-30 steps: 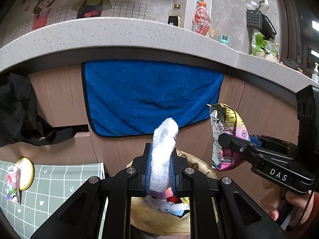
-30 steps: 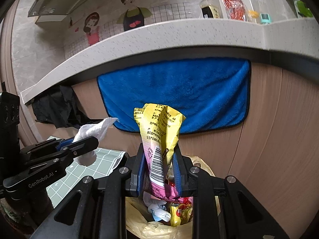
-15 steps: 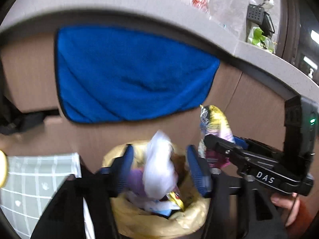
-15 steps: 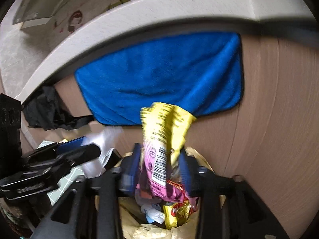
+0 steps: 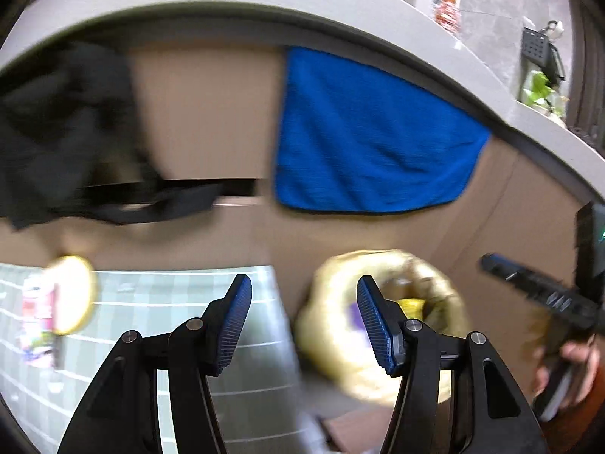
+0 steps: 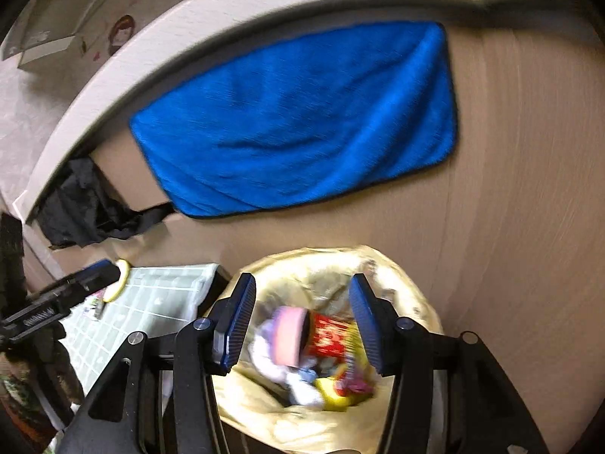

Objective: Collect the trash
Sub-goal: 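Move both tools back to the table toward the Kleenex pack and sponge pad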

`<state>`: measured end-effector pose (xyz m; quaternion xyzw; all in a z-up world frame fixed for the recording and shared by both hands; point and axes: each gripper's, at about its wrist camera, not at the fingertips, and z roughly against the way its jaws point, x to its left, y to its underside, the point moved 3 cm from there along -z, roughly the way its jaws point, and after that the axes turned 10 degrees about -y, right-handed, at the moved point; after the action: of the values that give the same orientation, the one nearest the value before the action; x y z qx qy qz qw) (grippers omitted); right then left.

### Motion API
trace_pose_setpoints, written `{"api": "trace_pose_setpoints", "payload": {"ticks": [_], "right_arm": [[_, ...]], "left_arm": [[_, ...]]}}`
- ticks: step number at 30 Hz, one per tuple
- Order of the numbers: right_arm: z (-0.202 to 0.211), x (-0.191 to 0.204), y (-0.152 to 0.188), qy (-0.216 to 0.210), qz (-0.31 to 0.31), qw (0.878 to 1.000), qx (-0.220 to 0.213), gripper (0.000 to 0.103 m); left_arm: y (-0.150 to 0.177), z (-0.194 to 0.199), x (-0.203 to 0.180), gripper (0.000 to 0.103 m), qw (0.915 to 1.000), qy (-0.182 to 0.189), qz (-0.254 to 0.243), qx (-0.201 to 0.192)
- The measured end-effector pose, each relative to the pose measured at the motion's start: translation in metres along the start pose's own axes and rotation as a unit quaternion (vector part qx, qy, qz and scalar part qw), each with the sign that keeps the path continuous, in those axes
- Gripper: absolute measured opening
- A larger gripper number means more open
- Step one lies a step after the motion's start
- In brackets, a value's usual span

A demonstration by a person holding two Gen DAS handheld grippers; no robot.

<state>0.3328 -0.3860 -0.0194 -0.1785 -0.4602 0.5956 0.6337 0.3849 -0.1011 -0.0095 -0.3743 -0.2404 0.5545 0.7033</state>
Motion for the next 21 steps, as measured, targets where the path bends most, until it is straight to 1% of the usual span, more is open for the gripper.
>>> {"api": "trace_pose_setpoints", "payload": {"ticks": [2,5,6,8,11,14,16,18,19,21], "right_arm": [[-0.001,0.018,-0.004,-0.017,0.007,1.000,-0.007,0.050],[-0.016,0.061,-0.012,-0.056,0.022,0.998,-0.004,0.051],[-0.023,0.075,-0.014,-0.067,0.029,0.997,0.000,0.051],[-0.043,0.110,-0.015,-0.090,0.050,0.995,0.015,0.051],[-0.074,0.161,-0.012,-0.119,0.075,0.989,0.044,0.051],[-0.104,0.206,-0.006,-0.135,0.097,0.984,0.067,0.052],[-0.136,0.239,0.004,-0.141,0.116,0.980,0.085,0.052],[-0.159,0.258,0.013,-0.149,0.121,0.976,0.105,0.051],[-0.180,0.272,0.020,-0.158,0.122,0.972,0.122,0.051],[-0.204,0.286,0.030,-0.167,0.123,0.968,0.140,0.051]], "left_arm": [[0.004,0.008,0.029,0.059,0.9997,-0.022,0.012,-0.002],[0.012,0.021,0.090,0.059,0.9971,-0.063,0.044,-0.002],[0.014,0.024,0.104,0.059,0.9960,-0.073,0.050,-0.003],[0.019,0.033,0.146,0.059,0.9918,-0.105,0.072,-0.005],[0.027,0.046,0.198,0.059,0.9854,-0.134,0.104,-0.012],[0.040,0.056,0.241,0.059,0.9809,-0.148,0.125,-0.015],[0.049,0.061,0.265,0.059,0.9788,-0.152,0.137,-0.013],[0.058,0.068,0.284,0.059,0.9768,-0.155,0.146,-0.013],[0.063,0.071,0.297,0.059,0.9754,-0.157,0.154,-0.013],[0.070,0.075,0.310,0.059,0.9742,-0.155,0.163,-0.011]]}}
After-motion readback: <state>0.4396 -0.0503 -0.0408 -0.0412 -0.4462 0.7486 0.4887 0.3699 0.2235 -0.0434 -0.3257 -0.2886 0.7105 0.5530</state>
